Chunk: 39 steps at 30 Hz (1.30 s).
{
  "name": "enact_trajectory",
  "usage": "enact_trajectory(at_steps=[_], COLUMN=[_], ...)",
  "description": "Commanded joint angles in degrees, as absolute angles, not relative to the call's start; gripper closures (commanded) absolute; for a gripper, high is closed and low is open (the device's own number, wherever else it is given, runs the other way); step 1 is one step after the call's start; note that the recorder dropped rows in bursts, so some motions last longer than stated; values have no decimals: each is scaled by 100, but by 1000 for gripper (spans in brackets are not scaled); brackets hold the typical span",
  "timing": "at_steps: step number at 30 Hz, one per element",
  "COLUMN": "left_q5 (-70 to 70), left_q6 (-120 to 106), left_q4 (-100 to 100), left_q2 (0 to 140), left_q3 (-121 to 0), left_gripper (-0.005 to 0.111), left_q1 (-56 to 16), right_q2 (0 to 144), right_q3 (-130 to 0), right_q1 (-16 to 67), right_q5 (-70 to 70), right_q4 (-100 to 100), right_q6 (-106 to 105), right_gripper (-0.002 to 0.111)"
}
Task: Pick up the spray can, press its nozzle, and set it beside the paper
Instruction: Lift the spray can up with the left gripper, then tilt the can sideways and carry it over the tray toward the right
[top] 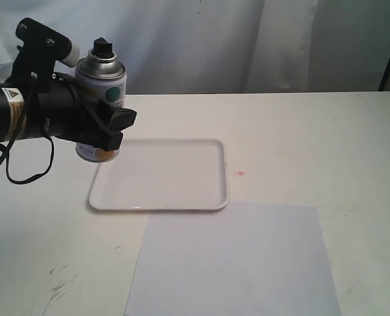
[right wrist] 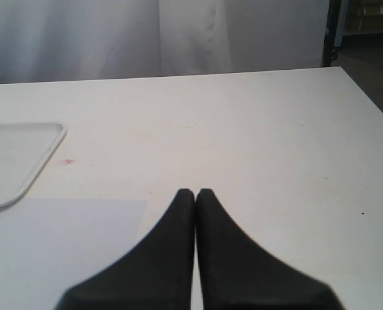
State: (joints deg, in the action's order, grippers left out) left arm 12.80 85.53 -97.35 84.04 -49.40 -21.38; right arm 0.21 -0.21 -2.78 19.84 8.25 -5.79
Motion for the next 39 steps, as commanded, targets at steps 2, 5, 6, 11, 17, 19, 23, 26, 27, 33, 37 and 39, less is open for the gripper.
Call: enact_trajectory(at_steps=[2,5,6,11,17,19,23,26,27,33,37,39], left_q5=[1201,1532,1655,1440,-255,-738,-1276,-1317,-1349,-1643,-2013,-2302], left_q6=[8978,8297,7811,4781,-193,-1471,-2467,-2454,-2454,-2454,-2454,-2454], left_q4=[-9607,-9436,-9067,-6183,-2372,-1518,-1103,-1350,-1435,-1856,-1845,-1855], left_q2=[8330,8330,8330,8341,8489,8544,8560,8560,8560,8560,8560,8560], left_q3=[-5015,-5015,-5015,-5015,-5028,-5028,-5028,-5028,-5028,-5028,-5028,-5028], left_gripper=[107,107,107,107,107,107,107,107,107,107,107,107], left_q1=[-2168,-2129,-2128,-2192,-2559,-2710,-3034,-3213,-3255,-3658,-3764,-3764], right_q2=[0,0,0,0,0,0,0,0,0,0,0,0], right_q3=[0,0,0,0,0,0,0,0,0,0,0,0], right_q1=[-301,-301,-301,-301,-301,-301,-301,-301,-301,-301,-301,-301], right_q5=[1984,1984,1984,1984,1984,1984,1984,1984,1984,1984,1984,1984], right_q4=[838,838,838,838,854,854,854,854,854,854,854,854], right_q6=[-559,-559,-559,-559,-559,-559,-559,-559,-559,-559,-559,-559], right_gripper=[108,108,108,108,108,108,108,108,108,108,108,108])
